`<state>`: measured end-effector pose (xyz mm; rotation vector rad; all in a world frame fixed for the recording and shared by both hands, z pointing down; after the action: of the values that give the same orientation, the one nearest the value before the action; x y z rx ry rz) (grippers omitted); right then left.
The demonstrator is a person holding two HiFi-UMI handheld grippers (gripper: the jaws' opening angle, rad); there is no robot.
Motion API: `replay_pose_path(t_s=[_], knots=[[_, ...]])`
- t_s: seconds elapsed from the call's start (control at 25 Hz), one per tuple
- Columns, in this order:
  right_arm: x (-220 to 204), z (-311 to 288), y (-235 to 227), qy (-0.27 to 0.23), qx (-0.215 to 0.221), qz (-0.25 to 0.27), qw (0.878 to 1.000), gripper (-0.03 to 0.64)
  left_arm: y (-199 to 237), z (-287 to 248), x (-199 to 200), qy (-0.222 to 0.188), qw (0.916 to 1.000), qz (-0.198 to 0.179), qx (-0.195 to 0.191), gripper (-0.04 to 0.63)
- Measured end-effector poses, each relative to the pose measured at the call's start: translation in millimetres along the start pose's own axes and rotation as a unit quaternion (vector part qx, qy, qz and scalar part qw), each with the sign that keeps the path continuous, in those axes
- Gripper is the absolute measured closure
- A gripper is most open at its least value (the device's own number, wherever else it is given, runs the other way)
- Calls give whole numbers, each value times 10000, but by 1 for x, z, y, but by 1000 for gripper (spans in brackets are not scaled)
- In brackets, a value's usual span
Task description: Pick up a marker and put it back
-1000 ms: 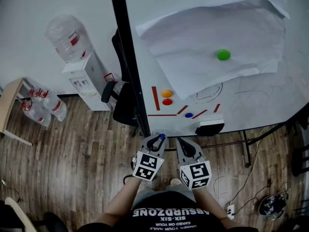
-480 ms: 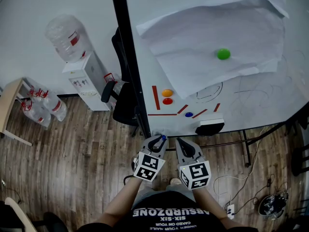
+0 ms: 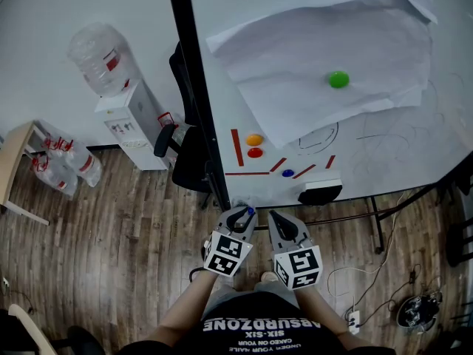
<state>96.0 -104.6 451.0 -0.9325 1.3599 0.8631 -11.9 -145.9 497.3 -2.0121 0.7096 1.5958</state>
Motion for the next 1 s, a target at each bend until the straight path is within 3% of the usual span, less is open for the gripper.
replay_pose_path(t_s=[1.0], knots=[[-6,5,13,96,227,-80,9997,618,6,18,1,113,9989,285,358,512]])
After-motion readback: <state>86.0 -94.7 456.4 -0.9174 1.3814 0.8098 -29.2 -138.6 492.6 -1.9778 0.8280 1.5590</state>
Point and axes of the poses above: the fingertips, and each gripper's own axes: z backward along the fingers, y to its left, x out of its top, the point moved 7 cm from there along z, backward along the fingers, and after that the axes turned 13 degrees about -y, right-handed, at the moved point
